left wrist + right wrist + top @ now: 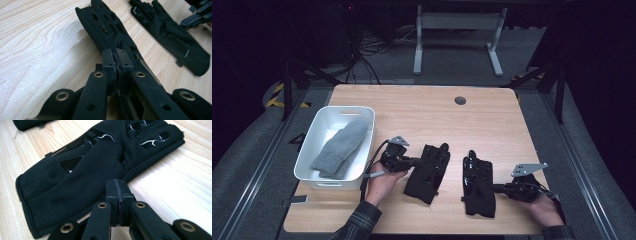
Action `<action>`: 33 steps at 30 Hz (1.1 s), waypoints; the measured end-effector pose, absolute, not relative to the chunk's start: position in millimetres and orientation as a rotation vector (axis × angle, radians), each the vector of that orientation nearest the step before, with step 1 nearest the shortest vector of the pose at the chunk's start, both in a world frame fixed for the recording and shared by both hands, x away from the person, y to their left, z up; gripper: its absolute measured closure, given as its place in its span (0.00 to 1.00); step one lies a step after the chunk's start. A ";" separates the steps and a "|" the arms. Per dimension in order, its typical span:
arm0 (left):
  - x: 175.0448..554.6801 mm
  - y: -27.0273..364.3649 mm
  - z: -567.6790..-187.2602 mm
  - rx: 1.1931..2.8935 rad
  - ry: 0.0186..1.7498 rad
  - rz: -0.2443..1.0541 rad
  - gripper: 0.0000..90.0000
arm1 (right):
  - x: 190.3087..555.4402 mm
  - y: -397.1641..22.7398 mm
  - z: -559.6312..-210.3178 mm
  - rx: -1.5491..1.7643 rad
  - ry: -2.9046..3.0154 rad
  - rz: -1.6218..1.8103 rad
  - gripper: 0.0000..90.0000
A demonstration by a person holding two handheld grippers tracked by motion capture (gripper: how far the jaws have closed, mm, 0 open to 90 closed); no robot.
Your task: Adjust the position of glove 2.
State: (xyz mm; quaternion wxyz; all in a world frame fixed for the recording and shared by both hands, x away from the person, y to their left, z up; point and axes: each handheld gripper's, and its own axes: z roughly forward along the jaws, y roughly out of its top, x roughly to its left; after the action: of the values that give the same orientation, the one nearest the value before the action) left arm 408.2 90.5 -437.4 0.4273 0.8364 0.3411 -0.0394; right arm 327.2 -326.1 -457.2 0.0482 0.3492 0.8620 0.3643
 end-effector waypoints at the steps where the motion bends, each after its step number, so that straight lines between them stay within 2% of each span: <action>1: 408.0 90.1 -437.1 2.087 0.851 -0.099 0.97 | 327.8 -324.0 -457.2 1.058 2.632 1.115 1.00; 16: 404.6 81.2 -424.3 2.042 0.795 -0.130 0.98 | 338.5 -296.6 -456.1 0.977 2.670 1.148 1.00; 33: 412.1 66.3 -414.0 1.996 0.760 -0.136 0.98 | 344.1 -288.1 -456.5 0.946 2.683 1.151 1.00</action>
State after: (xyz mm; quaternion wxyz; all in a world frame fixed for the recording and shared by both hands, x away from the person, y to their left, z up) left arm 412.1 66.3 -414.0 0.4799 0.8182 0.3117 -0.0557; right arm 344.1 -288.1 -456.5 0.0366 0.3079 0.8737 0.3747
